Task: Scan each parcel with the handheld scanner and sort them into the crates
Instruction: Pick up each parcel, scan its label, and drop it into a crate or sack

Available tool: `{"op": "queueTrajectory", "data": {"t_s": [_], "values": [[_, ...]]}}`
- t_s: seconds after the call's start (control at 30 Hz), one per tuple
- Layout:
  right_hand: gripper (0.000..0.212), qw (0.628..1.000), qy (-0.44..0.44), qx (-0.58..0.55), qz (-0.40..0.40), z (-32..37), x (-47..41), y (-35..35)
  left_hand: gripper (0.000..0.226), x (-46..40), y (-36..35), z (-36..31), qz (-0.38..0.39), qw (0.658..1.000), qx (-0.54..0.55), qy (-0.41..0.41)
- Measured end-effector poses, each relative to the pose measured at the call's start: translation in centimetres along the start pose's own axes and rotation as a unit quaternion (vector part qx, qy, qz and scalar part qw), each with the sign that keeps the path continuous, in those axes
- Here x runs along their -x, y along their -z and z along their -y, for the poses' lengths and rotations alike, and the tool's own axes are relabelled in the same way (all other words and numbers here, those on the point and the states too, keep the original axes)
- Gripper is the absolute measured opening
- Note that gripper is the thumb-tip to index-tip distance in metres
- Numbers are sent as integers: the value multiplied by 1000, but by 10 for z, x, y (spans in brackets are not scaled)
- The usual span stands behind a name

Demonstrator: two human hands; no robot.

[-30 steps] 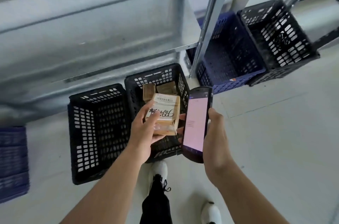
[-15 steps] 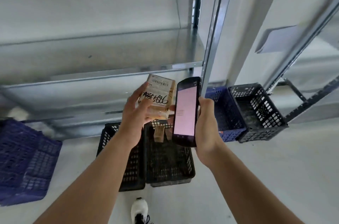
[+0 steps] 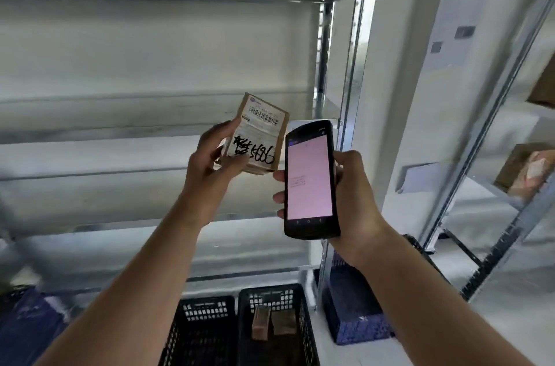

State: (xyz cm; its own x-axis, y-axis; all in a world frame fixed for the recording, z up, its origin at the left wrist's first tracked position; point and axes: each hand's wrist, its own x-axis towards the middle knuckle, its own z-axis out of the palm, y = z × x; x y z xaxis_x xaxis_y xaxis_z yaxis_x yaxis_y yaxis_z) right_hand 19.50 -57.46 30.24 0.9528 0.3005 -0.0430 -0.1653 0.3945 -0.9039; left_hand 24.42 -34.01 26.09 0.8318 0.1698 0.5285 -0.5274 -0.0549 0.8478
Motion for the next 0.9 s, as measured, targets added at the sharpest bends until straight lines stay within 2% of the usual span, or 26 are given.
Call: {"op": "queueTrajectory", "data": {"t_s": [0.2, 0.37, 0.9], "values": [[65, 997, 11, -29, 66, 46, 20, -42, 70, -39, 26, -54, 37, 994, -31, -96], [66, 992, 10, -54, 110, 70, 40, -62, 69, -58, 28, -85, 67, 985, -33, -154], [66, 974, -35, -47, 220, 104, 83, -65, 70, -72, 7, -124, 126, 966, -66, -216]]}}
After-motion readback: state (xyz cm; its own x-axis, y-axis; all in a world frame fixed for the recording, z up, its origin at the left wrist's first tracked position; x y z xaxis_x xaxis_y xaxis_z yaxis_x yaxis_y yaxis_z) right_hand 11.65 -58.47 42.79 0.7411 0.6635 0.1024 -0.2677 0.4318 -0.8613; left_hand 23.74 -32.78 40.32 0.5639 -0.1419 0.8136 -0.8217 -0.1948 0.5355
